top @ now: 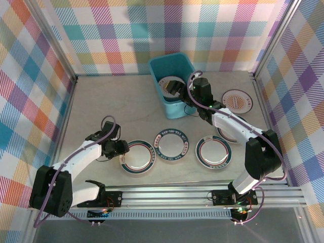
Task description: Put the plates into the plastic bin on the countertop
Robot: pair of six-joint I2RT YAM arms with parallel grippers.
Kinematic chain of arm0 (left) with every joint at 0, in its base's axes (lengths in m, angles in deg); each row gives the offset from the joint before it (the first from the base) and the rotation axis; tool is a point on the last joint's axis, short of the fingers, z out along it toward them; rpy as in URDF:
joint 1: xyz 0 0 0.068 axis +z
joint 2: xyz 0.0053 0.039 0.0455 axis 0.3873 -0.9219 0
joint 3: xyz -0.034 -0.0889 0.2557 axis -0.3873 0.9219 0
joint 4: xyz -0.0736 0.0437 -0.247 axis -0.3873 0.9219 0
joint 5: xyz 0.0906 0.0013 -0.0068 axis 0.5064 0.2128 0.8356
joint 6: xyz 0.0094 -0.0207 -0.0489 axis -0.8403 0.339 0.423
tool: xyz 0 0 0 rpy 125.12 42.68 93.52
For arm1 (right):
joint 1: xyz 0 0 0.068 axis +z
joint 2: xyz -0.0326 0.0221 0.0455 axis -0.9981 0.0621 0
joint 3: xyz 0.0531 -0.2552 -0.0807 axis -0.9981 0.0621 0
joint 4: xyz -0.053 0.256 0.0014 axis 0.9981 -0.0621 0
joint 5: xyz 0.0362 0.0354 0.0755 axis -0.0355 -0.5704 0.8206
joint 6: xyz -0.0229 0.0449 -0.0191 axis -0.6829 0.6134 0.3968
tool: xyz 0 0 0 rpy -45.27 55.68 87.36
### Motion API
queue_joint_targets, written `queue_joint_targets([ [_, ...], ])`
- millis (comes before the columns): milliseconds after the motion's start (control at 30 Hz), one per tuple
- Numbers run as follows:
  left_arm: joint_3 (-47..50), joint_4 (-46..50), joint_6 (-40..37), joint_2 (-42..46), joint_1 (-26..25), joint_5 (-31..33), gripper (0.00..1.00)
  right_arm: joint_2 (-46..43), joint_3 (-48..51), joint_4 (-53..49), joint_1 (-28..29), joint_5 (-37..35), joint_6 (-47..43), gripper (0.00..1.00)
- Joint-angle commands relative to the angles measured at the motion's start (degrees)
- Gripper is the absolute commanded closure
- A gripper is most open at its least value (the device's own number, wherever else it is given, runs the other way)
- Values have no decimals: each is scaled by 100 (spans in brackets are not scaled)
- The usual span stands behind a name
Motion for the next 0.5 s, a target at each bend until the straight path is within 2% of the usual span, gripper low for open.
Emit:
queue_joint_targets([
  [0, 194, 200, 90, 153, -65, -72, 43, 27, 233, -366, -35, 24, 167, 0],
  [267, 273, -59, 45, -217, -208, -480, 47, 21, 232, -384, -34, 25, 175, 0],
  [467, 282, -118, 9, -321, -249, -518, 52, 43, 242, -423, -34, 7, 185, 0],
])
